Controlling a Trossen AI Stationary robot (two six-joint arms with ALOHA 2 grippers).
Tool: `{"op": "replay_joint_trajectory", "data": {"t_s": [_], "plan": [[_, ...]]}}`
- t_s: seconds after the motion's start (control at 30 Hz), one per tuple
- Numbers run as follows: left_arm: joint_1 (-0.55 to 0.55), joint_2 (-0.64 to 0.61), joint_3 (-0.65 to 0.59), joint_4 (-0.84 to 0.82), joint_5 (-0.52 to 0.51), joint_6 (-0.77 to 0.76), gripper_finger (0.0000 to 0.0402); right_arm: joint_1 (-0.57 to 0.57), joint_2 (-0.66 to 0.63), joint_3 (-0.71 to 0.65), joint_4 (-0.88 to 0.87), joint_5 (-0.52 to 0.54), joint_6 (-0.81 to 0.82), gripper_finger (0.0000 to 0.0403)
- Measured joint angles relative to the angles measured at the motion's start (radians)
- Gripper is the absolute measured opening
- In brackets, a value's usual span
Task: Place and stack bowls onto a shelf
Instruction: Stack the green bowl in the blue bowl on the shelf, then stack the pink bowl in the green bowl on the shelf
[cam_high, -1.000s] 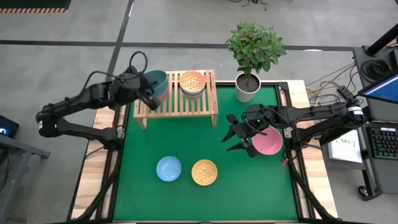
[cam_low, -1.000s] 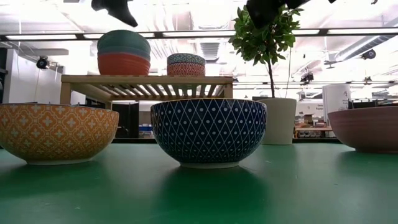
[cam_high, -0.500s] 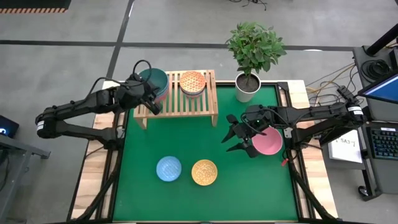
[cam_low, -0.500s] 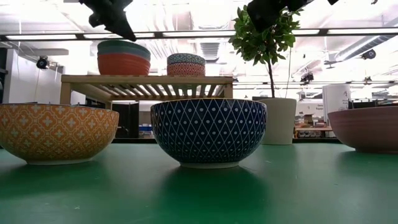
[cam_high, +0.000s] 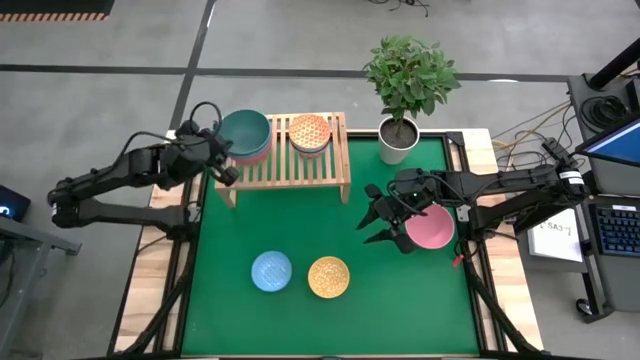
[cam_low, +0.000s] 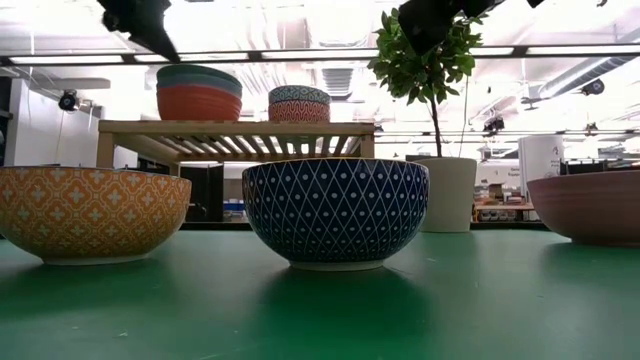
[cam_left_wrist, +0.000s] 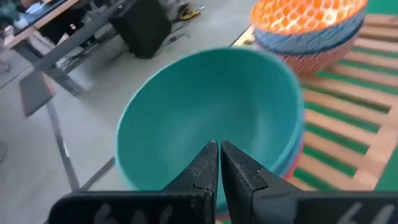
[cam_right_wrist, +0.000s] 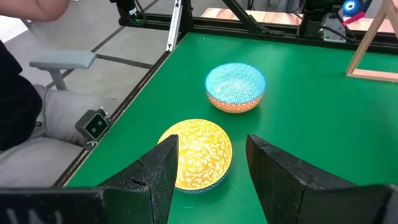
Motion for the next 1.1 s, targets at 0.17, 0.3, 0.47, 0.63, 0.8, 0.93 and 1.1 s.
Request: {"op": "replay_joint_trajectory", "data": {"t_s": [0.17,0.3,0.47,0.63,0.8,0.93,1.1], "plan": [[0.000,-0.040,-0.033,0.014,-0.002,-0.022,0.0000,0.000,0.000,0.000,0.012,0.000,0.000,0.0178],[0.000,-0.033,-0.035,0.020,-0.002,-0.024,0.0000,0.000,0.000,0.000,0.028,0.000,-0.001,0.0178],[0.000,-0.001,-0.035,0.020,-0.002,-0.034,0.0000,0.002,0.000,0.000,0.025,0.000,0.007,0.0178],[0.000,0.037,-0.035,0.017,-0.002,-0.034,0.0000,0.002,0.000,-0.001,0.025,0.000,0.009,0.0178],[0.000,0.052,-0.034,0.017,-0.003,-0.034,0.0000,0.002,0.000,-0.001,0.024,0.000,0.009,0.0178],[-0.006,0.051,0.001,0.015,0.000,-0.035,0.0000,0.002,0.000,-0.001,0.024,0.000,0.009,0.0178],[-0.035,0.044,0.069,0.044,0.187,-0.092,0.0000,0.002,0.000,-0.001,0.023,0.014,0.097,0.0178]]}}
